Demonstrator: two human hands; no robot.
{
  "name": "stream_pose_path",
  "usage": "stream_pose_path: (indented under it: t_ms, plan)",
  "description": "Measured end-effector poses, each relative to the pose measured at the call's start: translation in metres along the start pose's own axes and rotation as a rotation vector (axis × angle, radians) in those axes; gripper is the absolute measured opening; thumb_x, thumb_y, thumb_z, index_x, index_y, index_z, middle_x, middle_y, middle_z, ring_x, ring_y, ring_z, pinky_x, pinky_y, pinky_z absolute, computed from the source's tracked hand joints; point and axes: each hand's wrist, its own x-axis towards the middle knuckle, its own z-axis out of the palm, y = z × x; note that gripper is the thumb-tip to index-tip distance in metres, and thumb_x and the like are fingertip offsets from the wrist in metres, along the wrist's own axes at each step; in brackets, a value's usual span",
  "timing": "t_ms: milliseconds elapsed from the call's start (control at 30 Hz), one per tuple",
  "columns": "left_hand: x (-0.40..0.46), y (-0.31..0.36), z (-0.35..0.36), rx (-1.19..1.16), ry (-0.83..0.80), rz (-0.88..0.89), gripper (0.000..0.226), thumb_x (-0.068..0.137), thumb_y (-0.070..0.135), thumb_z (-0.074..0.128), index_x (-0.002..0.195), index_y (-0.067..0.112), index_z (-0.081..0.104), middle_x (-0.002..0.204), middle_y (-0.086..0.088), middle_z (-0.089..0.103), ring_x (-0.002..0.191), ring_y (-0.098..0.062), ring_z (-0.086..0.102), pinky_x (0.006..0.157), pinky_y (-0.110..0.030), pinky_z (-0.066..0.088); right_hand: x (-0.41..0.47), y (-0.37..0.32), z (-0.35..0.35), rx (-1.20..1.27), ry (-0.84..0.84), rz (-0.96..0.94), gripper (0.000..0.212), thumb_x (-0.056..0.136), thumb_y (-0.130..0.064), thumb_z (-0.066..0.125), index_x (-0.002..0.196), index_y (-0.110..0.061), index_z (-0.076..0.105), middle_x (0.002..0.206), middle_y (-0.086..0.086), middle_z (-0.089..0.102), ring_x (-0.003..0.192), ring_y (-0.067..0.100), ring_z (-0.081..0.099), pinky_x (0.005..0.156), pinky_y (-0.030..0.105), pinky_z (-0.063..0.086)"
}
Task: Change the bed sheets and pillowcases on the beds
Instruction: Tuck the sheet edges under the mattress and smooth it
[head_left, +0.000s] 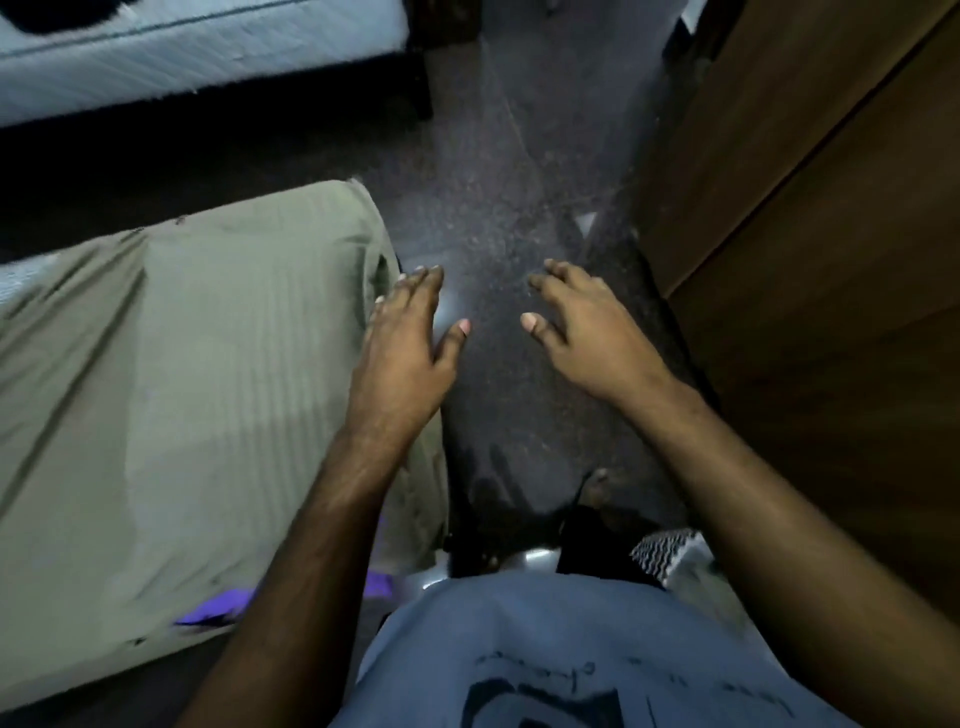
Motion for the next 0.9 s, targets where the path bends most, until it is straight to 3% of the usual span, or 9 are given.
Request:
stream_pose_path:
  t_ms: [267, 367, 433, 500, 633, 800, 900]
  plan:
    - [0.111, 0.069, 0.030, 0.083, 0.066, -0.174, 0.064, 0.095, 0.037, 0.051, 0.151, 0.008, 0.042, 0.158, -0.012, 0.040, 0.149, -0.025, 0.032, 0.122, -0.037, 0.020, 0.144, 0.064, -0.056, 0.068, -0.060, -0.314, 0.047, 0.102, -0.031, 0.052, 0.144, -0.010, 0.049, 0.152, 0.012, 0.044, 0.135, 0.032, 0.043, 0.111, 0.040, 0.036]
    - [0.144, 0.074, 0.035, 0.100, 0.064, -0.159, 0.063, 0.094, 0.036, 0.050, 0.149, 0.005, 0.046, 0.156, -0.016, 0.041, 0.146, -0.029, 0.037, 0.122, -0.041, 0.026, 0.190, 0.063, -0.060, 0.174, -0.077, -0.522, 0.051, 0.096, -0.013, 0.052, 0.147, -0.012, 0.047, 0.151, 0.007, 0.047, 0.136, 0.028, 0.046, 0.113, 0.035, 0.033]
    - [0.167, 0.068, 0.041, 0.109, 0.066, -0.144, 0.059, 0.094, 0.034, 0.051, 0.145, 0.003, 0.048, 0.152, -0.018, 0.046, 0.142, -0.031, 0.041, 0.119, -0.044, 0.032, 0.224, 0.059, -0.058, 0.166, -0.156, -0.659, 0.065, 0.088, -0.004, 0.052, 0.151, -0.019, 0.042, 0.154, 0.001, 0.044, 0.135, 0.026, 0.046, 0.112, 0.039, 0.039]
    - [0.190, 0.056, 0.046, 0.096, 0.095, -0.185, 0.055, 0.095, 0.033, 0.053, 0.140, 0.003, 0.051, 0.147, -0.017, 0.050, 0.138, -0.032, 0.044, 0.116, -0.046, 0.035, 0.257, 0.054, -0.053, 0.113, -0.210, -0.734, 0.069, 0.085, -0.007, 0.052, 0.151, -0.025, 0.041, 0.152, -0.002, 0.045, 0.134, 0.024, 0.047, 0.105, 0.046, 0.044]
    - [0.253, 0.014, 0.045, 0.120, 0.103, -0.238, 0.060, 0.095, 0.037, 0.049, 0.146, 0.005, 0.048, 0.150, -0.015, 0.049, 0.144, -0.029, 0.040, 0.122, -0.039, 0.023, 0.350, 0.042, -0.043, -0.059, -0.201, -0.770, 0.058, 0.091, -0.018, 0.055, 0.147, -0.028, 0.045, 0.141, -0.005, 0.055, 0.127, 0.021, 0.050, 0.097, 0.046, 0.047]
    - [0.358, -0.037, -0.007, 0.143, 0.133, -0.323, 0.065, 0.097, 0.044, 0.043, 0.154, 0.013, 0.039, 0.161, -0.007, 0.036, 0.150, -0.022, 0.030, 0.123, -0.041, 0.020, 0.485, -0.003, -0.054, -0.161, -0.250, -0.757, 0.049, 0.097, -0.024, 0.058, 0.144, -0.016, 0.047, 0.138, 0.006, 0.056, 0.121, 0.031, 0.053, 0.095, 0.044, 0.046]
    - [0.392, -0.059, -0.029, 0.210, 0.140, -0.330, 0.063, 0.101, 0.037, 0.051, 0.157, 0.015, 0.033, 0.165, -0.005, 0.029, 0.153, -0.020, 0.023, 0.125, -0.040, 0.016, 0.536, -0.021, -0.062, -0.142, -0.201, -0.787, 0.048, 0.098, -0.024, 0.057, 0.143, -0.011, 0.048, 0.138, 0.010, 0.054, 0.119, 0.033, 0.052, 0.099, 0.043, 0.045]
